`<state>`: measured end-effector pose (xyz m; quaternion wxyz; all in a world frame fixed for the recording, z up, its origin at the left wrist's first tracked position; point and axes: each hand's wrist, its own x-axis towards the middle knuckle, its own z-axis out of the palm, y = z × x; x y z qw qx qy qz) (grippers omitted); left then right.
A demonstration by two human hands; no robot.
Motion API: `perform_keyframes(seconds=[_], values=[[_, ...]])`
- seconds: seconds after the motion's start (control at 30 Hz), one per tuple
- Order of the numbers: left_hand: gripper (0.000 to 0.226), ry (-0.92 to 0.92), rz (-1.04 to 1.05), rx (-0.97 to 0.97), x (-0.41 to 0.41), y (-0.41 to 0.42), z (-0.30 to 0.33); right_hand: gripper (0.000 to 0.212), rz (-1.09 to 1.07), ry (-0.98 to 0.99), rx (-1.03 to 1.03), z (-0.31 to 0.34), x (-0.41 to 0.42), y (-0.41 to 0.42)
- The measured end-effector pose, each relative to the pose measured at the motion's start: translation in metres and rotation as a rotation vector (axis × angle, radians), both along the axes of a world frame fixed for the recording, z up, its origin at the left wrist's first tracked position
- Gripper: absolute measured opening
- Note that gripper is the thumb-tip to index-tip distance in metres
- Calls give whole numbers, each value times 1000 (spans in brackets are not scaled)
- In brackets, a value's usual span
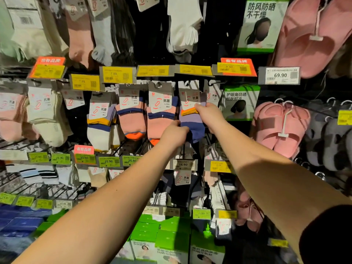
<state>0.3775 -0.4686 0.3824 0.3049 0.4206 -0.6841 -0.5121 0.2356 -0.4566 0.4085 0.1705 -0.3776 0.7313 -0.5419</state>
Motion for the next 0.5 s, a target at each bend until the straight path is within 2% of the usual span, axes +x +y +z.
perform_keyframes(seconds=[0.23, 0.37, 0.5], values=[[59, -45, -20, 11, -4, 6, -3, 62, -84, 144, 152, -3, 1, -8], [50, -59, -58, 33, 8, 8, -12, 69, -72, 190, 221, -11, 5, -4], [65, -98, -82, -28, 32, 16, -22, 70, -75, 155, 192, -35, 11, 17]])
